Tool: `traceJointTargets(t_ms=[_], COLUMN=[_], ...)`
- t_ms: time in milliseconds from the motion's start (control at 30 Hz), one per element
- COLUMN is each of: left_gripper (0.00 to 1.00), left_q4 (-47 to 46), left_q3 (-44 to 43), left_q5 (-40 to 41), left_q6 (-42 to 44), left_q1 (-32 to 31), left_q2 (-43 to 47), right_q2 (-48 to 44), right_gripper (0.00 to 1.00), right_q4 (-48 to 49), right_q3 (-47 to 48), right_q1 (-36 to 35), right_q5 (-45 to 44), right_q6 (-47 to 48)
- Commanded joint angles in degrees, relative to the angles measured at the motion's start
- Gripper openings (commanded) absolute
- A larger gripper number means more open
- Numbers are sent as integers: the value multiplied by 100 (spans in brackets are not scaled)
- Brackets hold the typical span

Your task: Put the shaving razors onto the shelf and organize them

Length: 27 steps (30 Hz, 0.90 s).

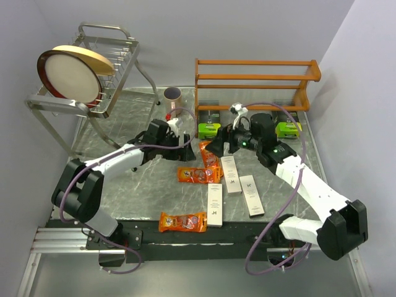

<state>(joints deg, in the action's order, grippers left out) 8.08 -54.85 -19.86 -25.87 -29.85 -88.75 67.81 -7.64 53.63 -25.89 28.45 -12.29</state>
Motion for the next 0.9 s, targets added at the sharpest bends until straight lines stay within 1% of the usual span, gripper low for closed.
traceJointTargets(t_ms=[0,33,67,100,133,167,200,233,300,433,500,567,633,733,833,867], left_gripper=[100,100,100,98,95,90,80,75,67,62,60,60,60,55,43,30], left_q4=[-228,-228,-280,-306,-333,-324,-307,-272,-184,-157,-122,-104,-165,-438,-658,-702], left_q3=[-43,9,44,132,176,220,333,396,597,940,1124,1222,1284,1266,1249,1240], left_q5=[-352,-335,-335,-369,-344,-274,-151,163,385,474,649,711,624,325,254,272], left_q6=[565,548,522,530,478,399,172,-4,-408,-875,-1156,-1262,-1324,-1281,-1307,-1324], left_q1=[-21,-21,-21,-21,-30,-30,-21,-30,-30,-30,-21,-13,22,67,75,84], left_q2=[60,42,42,51,59,60,103,121,182,244,279,288,227,69,-89,-125], right_q2=[127,205,267,337,469,513,540,558,549,514,496,487,505,557,628,637], right_gripper=[95,90,88,87,87,87,87,87,88,88,88,89,89,89,89,89], right_q4=[-317,-465,-554,-659,-834,-853,-853,-845,-792,-722,-704,-713,-721,-678,-686,-704], right_q3=[139,209,262,332,489,552,587,649,649,632,588,588,605,605,649,658], right_q1=[-117,-249,-311,-346,-373,-373,-373,-373,-373,-364,-373,-373,-364,-373,-373,-364], right_q5=[883,769,689,662,627,610,575,609,706,697,697,662,645,574,522,504], right_q6=[912,1104,1541,1720,1835,1845,1845,1836,1775,1608,1599,1607,1607,1590,1599,1651])
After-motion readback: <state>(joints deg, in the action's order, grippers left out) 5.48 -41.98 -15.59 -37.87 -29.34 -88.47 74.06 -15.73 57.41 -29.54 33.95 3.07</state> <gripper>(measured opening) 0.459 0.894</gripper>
